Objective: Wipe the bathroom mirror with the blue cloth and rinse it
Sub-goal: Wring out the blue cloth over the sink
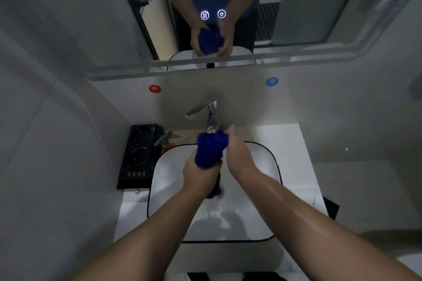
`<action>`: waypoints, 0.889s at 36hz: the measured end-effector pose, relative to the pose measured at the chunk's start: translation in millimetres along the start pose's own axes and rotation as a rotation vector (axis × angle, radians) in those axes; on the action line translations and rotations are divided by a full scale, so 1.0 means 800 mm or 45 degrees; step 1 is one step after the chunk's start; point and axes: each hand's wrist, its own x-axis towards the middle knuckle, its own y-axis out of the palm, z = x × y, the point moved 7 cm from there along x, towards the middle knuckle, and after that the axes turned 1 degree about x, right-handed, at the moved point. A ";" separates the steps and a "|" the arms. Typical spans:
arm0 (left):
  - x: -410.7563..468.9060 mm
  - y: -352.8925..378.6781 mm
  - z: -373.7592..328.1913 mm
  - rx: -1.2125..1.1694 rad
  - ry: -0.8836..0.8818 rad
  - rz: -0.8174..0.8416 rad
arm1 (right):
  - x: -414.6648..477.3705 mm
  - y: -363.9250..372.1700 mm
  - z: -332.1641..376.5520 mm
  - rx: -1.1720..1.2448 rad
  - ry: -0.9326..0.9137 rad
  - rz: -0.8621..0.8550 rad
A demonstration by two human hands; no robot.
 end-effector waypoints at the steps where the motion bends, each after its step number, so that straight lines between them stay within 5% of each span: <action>1: 0.002 -0.002 0.000 -0.131 -0.047 -0.021 | 0.000 -0.008 -0.013 -0.062 0.092 -0.036; 5: 0.006 -0.006 -0.001 -0.568 -0.241 -0.133 | -0.035 -0.006 -0.082 -0.213 0.777 0.202; 7: 0.008 -0.006 0.001 -0.668 -0.302 -0.187 | -0.048 0.004 -0.088 -0.041 0.879 0.268; 16: -0.019 0.035 0.019 -0.961 -0.579 0.190 | -0.023 -0.014 -0.056 -0.052 0.151 -0.154; 22: -0.028 0.042 0.016 -0.968 -0.559 0.384 | -0.030 -0.018 -0.049 -0.476 -0.114 -0.348; 25: -0.024 0.041 0.031 -0.947 -0.564 0.398 | -0.028 -0.012 -0.053 -0.662 -0.155 -0.182; 29: -0.017 0.019 0.052 -0.692 -0.605 0.377 | -0.040 -0.014 -0.046 -0.726 -0.132 0.298; 32: -0.015 0.005 0.072 -0.509 -0.658 0.368 | -0.040 -0.028 -0.040 -1.124 -0.342 0.335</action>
